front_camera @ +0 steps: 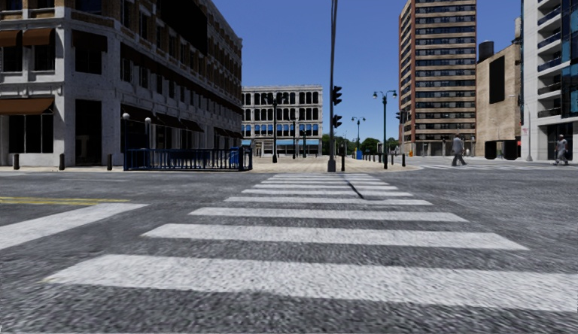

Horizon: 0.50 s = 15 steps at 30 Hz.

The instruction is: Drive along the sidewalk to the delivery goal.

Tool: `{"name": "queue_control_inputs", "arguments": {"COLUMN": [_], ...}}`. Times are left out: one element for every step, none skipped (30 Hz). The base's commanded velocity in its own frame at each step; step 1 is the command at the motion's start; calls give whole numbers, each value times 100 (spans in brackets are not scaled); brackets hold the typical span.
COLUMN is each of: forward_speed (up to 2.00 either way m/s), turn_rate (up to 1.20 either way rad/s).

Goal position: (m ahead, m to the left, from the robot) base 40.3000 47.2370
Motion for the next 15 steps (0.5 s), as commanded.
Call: {"name": "queue_control_inputs", "arguments": {"forward_speed": [199, 199, 199, 199, 199, 199, 199, 199, 199, 199, 199, 199, 199, 199, 199], "turn_rate": [0, 0, 0, 0, 0, 0, 0, 0, 0, 0, 0, 0, 0, 0, 0]}}
